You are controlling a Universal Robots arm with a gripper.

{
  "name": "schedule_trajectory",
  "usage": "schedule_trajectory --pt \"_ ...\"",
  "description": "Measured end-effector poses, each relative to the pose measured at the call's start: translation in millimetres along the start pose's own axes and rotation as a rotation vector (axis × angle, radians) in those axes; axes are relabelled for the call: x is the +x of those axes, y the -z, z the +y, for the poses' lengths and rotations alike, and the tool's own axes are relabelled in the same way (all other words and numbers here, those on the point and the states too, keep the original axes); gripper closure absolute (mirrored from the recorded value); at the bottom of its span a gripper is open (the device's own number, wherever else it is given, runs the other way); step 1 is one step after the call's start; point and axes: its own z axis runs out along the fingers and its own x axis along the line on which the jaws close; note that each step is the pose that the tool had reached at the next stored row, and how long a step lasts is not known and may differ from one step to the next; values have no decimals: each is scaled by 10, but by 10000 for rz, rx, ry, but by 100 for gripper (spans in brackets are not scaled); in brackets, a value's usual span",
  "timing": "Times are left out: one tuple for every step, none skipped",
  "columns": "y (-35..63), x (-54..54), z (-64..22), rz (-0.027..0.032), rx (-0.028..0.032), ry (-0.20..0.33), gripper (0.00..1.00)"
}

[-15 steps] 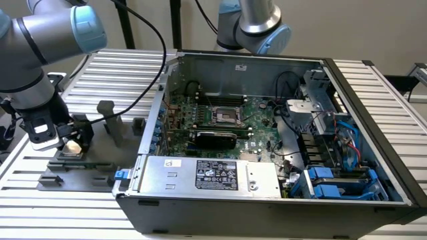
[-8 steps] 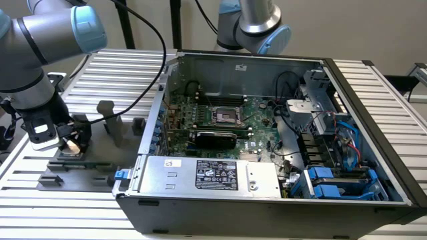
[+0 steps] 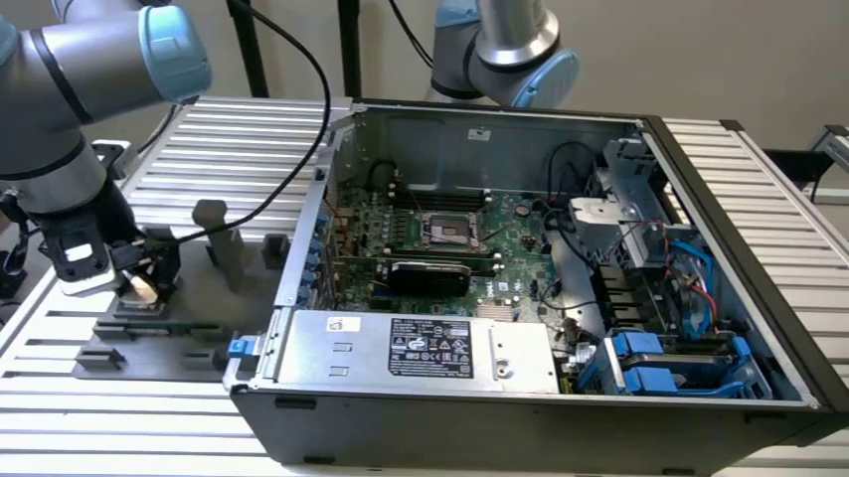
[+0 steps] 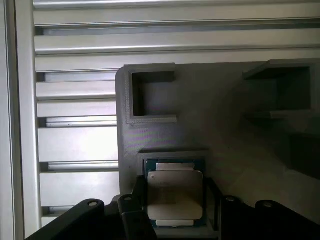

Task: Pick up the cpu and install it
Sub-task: 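Pick up the cpu and move it towards the insertion slot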

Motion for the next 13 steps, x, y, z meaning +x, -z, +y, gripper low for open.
schedule_trajectory --pt "37 0 1 2 1 0 45" --pt "82 -1 4 0 0 0 45" --pt "127 -1 6 0 0 0 45" --pt "170 -1 8 2 1 -1 45" --pt "218 -1 10 2 1 -1 45" --pt "263 -2 12 2 1 -1 45" --pt "309 -2 14 3 2 -1 45" --pt "354 -4 15 2 1 0 45" --pt "399 -5 17 1 0 0 45" --pt "444 -6 19 2 1 0 45" --pt "489 -8 21 2 1 0 45" --pt "537 -9 23 2 1 -1 45" --pt "583 -11 25 3 2 0 45"
